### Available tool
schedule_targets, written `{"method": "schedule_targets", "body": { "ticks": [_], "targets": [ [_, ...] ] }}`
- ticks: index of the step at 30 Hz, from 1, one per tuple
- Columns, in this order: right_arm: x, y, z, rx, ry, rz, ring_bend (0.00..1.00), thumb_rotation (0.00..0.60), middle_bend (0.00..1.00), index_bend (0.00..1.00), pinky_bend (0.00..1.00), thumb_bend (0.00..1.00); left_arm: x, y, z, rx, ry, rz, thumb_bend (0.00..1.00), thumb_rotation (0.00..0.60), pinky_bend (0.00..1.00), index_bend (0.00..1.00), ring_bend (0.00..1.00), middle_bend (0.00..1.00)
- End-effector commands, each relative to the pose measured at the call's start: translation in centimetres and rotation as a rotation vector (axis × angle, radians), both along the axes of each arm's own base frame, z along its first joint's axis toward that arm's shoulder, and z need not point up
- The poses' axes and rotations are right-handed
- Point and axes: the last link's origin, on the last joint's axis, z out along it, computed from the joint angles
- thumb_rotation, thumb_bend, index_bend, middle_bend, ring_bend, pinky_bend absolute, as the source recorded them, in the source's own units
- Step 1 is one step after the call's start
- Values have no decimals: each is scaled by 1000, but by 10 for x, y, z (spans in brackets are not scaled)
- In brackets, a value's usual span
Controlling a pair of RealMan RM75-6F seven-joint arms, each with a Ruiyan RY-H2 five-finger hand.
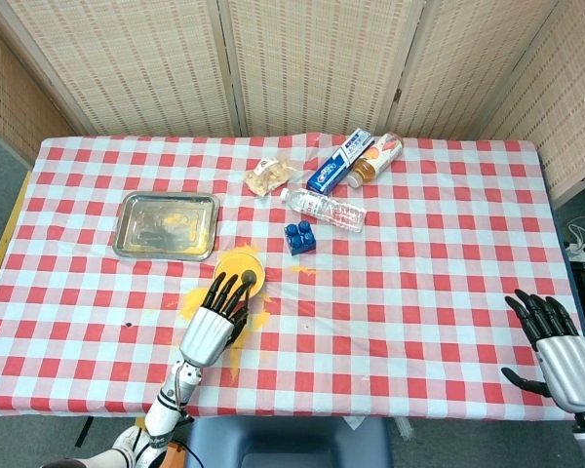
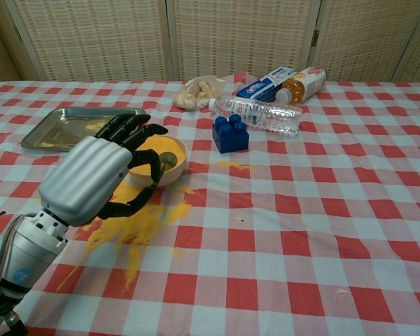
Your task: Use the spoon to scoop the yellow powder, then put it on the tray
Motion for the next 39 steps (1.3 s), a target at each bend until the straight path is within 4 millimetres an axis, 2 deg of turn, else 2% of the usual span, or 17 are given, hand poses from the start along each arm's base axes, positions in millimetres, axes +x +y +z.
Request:
{"method": "schedule_targets", "body": {
  "ticks": [1,19,39],
  "targets": [
    [0,0,0,1,0,0,0,600,0,0,0,54,0,-1,0,-2,-2,0,430,600,54,517,0,137],
    [0,1,0,6,3,0,0,600,0,0,0,54,5,-4,-3,-10,-32,-16,429,600,53,526,0,145],
    [0,0,0,6,2,-1,0,600,0,0,0,54,4,2,-6,-9,-26,6,429,600,54,538,0,152]
  ]
}}
